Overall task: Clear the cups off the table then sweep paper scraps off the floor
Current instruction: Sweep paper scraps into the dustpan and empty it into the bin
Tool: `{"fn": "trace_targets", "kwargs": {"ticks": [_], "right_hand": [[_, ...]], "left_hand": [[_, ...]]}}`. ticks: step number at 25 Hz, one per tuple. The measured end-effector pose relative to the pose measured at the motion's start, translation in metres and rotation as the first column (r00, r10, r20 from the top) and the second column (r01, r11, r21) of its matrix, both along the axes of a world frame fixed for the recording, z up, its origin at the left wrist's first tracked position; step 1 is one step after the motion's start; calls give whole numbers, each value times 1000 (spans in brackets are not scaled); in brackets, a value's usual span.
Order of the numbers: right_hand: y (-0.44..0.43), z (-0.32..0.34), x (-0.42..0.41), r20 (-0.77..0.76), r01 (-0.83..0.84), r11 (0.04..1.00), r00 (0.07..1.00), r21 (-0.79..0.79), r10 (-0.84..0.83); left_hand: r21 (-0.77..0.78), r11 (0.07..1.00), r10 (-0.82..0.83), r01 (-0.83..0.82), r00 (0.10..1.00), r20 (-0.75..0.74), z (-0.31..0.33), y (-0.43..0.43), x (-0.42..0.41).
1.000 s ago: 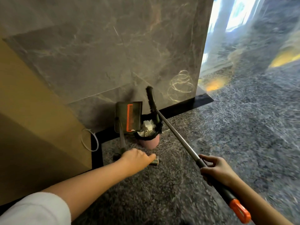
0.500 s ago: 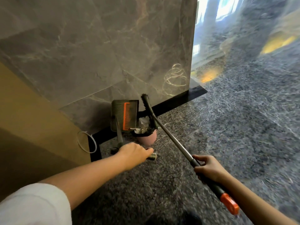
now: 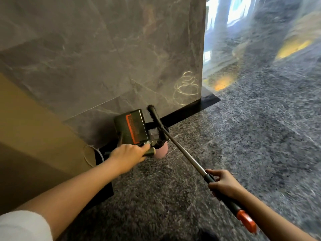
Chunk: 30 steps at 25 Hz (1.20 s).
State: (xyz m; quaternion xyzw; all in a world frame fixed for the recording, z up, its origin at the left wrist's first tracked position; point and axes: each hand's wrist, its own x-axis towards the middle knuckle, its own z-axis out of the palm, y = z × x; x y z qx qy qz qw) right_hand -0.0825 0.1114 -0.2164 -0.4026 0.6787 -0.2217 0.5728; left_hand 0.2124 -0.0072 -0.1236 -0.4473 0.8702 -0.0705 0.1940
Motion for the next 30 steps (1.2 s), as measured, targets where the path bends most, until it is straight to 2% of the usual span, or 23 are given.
{"fn": "trace_targets", "kwargs": {"ticks": [2, 4, 8, 12, 16, 20, 25, 27, 30], "right_hand": [[3, -1, 3, 23, 15, 1000, 1000, 0, -15], [5, -2, 6, 43, 29, 1000, 999, -8, -28], [-8, 5, 3, 37, 79, 996, 996, -48, -77], [-31, 22, -15, 29, 161, 983, 987, -89, -159], [-59, 45, -44, 34, 223, 966, 975, -131, -220], [-88, 59, -86, 38, 242, 966, 970, -93, -239], [-137, 68, -132, 52, 376, 927, 926, -14, -375], [-164, 66, -149, 96, 454, 890, 885, 45, -456], [-202, 62, -161, 165, 514, 848, 832, 126, -529]], "left_hand": [[-20, 969, 233, -245, 942, -241, 17, -9, 10], [8, 917, 360, -399, 819, -447, 34, -16, 19], [1, 820, 433, -572, 620, -655, 69, -20, 36], [55, 761, 388, -647, 385, -837, 111, -34, 29], [151, 754, 377, -639, 233, -896, 131, -64, -21], [280, 748, 396, -601, 66, -916, 134, -103, -84], [348, 750, 406, -562, -24, -913, 111, -147, -159], [413, 741, 437, -529, -87, -895, 96, -171, -183], [467, 735, 487, -492, -97, -868, 67, -209, -206]]}}
